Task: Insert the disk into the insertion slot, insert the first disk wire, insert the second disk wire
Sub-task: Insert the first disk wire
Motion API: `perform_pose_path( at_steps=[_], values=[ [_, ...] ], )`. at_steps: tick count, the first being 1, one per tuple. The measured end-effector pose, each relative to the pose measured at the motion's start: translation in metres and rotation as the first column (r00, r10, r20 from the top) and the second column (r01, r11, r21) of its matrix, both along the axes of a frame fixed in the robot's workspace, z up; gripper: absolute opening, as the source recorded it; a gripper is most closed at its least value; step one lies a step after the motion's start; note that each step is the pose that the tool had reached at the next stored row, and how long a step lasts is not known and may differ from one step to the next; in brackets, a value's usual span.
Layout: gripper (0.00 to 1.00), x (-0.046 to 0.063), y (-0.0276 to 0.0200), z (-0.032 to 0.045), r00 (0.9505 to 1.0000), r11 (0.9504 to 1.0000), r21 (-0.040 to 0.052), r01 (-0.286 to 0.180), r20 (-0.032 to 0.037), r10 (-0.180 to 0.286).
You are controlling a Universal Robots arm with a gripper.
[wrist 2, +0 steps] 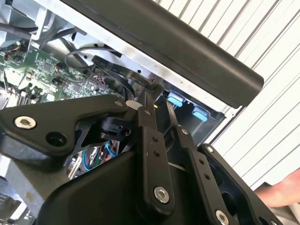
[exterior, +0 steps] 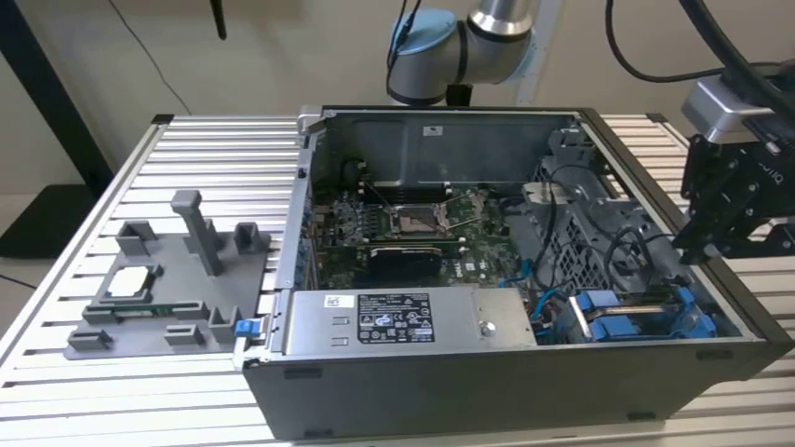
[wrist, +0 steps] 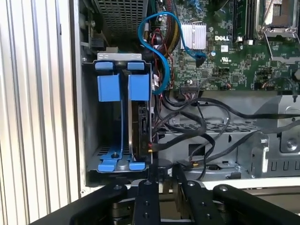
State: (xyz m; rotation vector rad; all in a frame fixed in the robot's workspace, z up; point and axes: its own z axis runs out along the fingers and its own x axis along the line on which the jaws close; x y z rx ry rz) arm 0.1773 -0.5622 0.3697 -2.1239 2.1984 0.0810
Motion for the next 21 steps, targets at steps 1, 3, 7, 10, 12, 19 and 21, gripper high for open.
perform_pose_path(
  at_steps=[1,3,7,10,12,19,21],
  values=[
    [1.00,0.001,0.0000,0.0000,1.0000,1.0000,0.0049,0.000,-0.0017,0.000],
    [1.00,0.003,0.0000,0.0000,1.0000,0.9999,0.0139,0.000,-0.0079,0.000],
    [1.00,0.008,-0.0010,-0.0001,0.9991,0.9998,0.0210,0.001,-0.0429,0.000],
    [1.00,0.012,-0.0027,-0.0001,0.9975,0.9997,0.0237,0.001,-0.0704,0.000],
    [1.00,0.017,-0.0042,-0.0001,0.9969,0.9996,0.0279,0.001,-0.0790,0.001],
    [1.00,0.025,-0.0088,-0.0035,0.9962,0.9985,0.0555,0.003,-0.0872,0.002],
    [1.00,0.025,-0.0089,-0.0050,0.9962,0.9981,0.0613,0.007,-0.0875,-0.002]
  ],
)
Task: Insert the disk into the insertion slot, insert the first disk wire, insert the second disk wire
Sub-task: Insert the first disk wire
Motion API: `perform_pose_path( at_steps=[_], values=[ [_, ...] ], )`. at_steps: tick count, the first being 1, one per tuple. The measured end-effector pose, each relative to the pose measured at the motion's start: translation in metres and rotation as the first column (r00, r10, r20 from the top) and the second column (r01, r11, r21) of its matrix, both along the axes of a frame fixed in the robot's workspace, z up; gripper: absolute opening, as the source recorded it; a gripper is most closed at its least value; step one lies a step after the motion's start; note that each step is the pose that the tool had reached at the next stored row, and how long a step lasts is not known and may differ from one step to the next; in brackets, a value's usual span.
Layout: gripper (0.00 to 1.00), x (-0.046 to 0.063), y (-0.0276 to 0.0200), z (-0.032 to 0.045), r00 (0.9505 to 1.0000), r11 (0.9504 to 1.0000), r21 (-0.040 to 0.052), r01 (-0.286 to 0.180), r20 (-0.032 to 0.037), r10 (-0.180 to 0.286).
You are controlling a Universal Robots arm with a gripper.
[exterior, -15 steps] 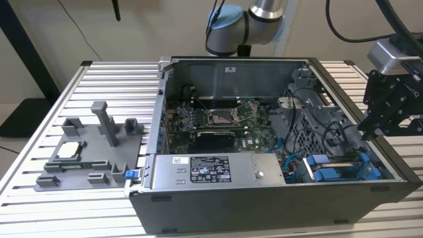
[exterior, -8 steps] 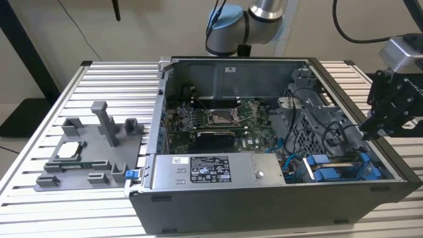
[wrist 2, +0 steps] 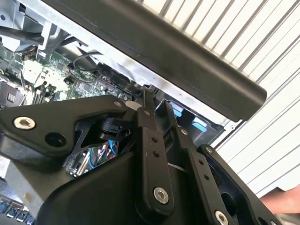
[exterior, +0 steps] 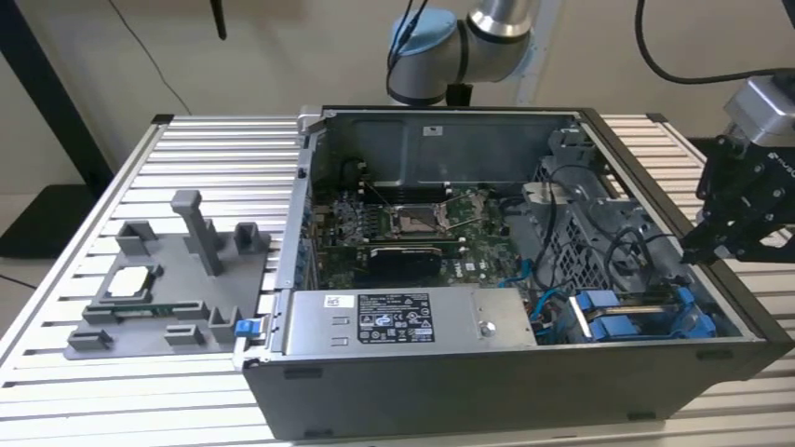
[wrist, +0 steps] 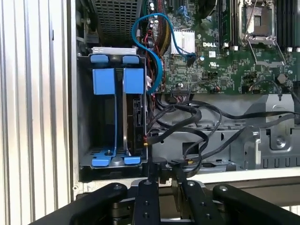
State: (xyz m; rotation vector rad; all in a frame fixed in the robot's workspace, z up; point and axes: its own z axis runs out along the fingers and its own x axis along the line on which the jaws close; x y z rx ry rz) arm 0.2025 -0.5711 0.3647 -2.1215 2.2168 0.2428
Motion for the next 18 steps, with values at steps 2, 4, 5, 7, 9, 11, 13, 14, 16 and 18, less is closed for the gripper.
perform_pose_path(
  at_steps=[2,4,5,7,9,11,13,14,16,18],
  values=[
    [1.00,0.0001,0.0000,-0.0010,1.0000,1.0000,0.0047,0.008,-0.0001,-0.008],
    [1.00,0.0001,-0.0001,-0.0016,0.9998,0.9997,0.0109,0.020,-0.0002,-0.020],
    [1.00,0.0001,-0.0001,-0.0021,0.9995,0.9994,0.0168,0.030,-0.0003,-0.030],
    [1.00,0.0001,0.0000,-0.0028,0.9987,0.9983,0.0292,0.051,-0.0008,-0.051],
    [0.00,0.0001,0.0000,-0.0031,0.9977,0.9970,0.0380,0.067,-0.0014,-0.067],
    [0.00,0.0001,0.0000,-0.0031,0.9975,0.9967,0.0393,0.071,-0.0015,-0.071],
    [0.00,0.0001,0.0000,-0.0031,0.9974,0.9967,0.0394,0.071,-0.0014,-0.071],
    [0.00,0.0001,0.0000,-0.0032,0.9974,0.9967,0.0394,0.071,-0.0015,-0.071],
    [0.00,0.0001,-0.0001,-0.0033,0.9974,0.9967,0.0391,0.072,-0.0017,-0.072],
    [0.00,0.0001,-0.0001,-0.0034,0.9974,0.9967,0.0393,0.072,-0.0018,-0.072]
  ],
)
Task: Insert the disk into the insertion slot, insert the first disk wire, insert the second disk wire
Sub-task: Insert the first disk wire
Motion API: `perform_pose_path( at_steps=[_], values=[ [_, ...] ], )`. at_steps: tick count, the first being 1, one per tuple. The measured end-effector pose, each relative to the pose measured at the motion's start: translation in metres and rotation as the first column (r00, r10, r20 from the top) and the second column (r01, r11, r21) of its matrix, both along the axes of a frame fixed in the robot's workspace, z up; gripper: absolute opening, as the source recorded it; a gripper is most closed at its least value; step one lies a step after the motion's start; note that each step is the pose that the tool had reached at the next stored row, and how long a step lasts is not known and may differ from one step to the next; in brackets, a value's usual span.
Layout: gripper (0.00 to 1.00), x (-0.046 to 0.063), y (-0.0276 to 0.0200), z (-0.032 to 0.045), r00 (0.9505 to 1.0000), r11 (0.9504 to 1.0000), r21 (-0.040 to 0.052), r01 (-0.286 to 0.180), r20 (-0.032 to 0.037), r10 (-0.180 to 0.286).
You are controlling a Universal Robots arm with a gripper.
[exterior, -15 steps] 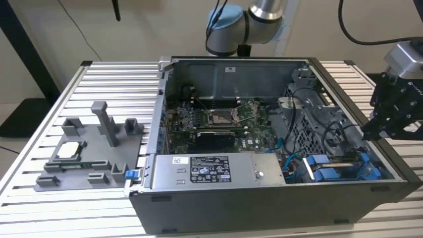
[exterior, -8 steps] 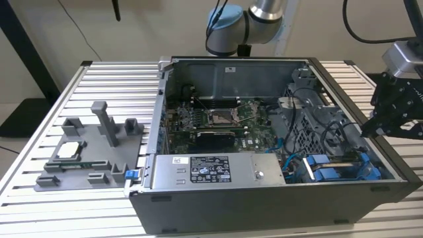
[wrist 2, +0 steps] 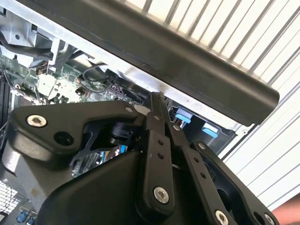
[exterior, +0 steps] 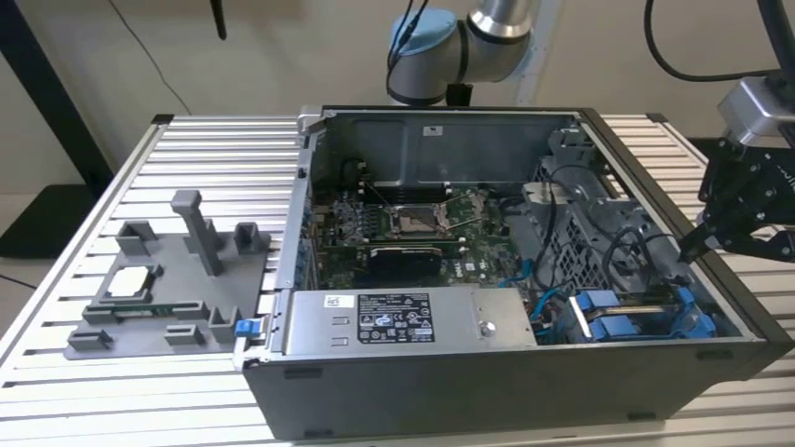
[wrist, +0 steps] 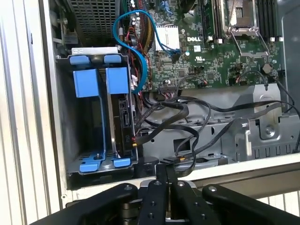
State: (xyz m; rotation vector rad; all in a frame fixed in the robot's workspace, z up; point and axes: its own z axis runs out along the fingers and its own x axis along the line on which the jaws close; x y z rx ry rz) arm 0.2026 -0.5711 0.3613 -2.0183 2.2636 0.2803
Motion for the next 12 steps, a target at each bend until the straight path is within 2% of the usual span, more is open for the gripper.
perform_pose_path(
  at_steps=[8,12],
  values=[
    [0.00,0.0006,-0.0013,-0.0012,1.0000,1.0000,-0.0001,0.000,-0.0004,0.000],
    [0.00,0.0007,-0.0014,0.0023,0.9999,1.0000,0.0000,-0.001,-0.0136,0.001]
  ],
)
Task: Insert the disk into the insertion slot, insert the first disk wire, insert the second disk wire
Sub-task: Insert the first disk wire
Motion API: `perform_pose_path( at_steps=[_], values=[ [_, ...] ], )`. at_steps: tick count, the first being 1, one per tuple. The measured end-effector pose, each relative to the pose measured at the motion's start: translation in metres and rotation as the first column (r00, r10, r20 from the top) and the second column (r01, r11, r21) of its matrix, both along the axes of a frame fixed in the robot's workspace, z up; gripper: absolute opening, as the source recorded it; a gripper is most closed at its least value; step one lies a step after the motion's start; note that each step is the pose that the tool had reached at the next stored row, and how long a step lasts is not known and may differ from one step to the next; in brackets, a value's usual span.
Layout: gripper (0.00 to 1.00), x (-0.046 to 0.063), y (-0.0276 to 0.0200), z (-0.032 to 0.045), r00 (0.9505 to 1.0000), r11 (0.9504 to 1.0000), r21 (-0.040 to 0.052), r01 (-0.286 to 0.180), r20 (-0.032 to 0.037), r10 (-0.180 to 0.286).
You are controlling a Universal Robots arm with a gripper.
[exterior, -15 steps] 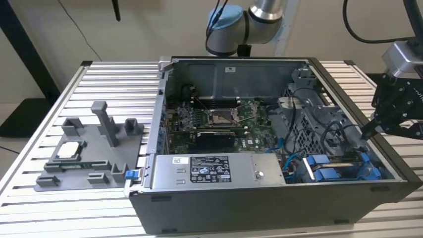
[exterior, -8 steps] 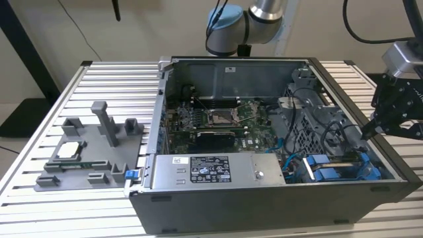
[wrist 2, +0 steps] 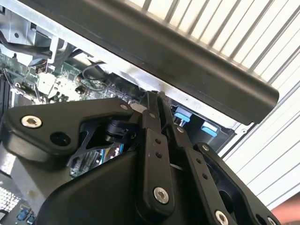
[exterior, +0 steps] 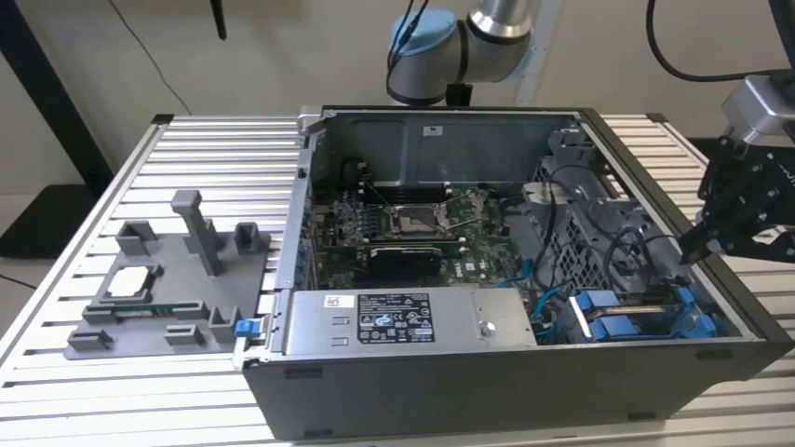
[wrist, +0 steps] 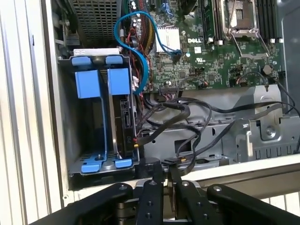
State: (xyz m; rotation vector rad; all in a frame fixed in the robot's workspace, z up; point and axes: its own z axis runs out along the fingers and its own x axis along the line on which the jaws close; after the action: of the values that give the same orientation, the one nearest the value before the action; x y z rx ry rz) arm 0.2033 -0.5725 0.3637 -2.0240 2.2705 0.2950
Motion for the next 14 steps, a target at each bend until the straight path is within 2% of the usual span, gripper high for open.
perform_pose_path(
  at_steps=[3,7,10,11,14],
  values=[
    [0.00,0.0001,0.0000,0.0002,0.9999,0.9999,-0.0009,-0.015,0.0005,0.015],
    [0.00,0.0001,-0.0002,0.0003,0.9994,0.9993,-0.0112,-0.034,0.0008,0.034],
    [0.00,0.0001,-0.0003,0.0005,0.9991,0.9991,-0.0129,-0.041,0.0015,0.041],
    [1.00,0.0001,-0.0004,0.0005,0.9991,0.9990,-0.0129,-0.043,0.0016,0.043],
    [1.00,0.0001,-0.0006,0.0001,0.9989,0.9988,-0.0142,-0.048,0.0023,0.048]
  ],
)
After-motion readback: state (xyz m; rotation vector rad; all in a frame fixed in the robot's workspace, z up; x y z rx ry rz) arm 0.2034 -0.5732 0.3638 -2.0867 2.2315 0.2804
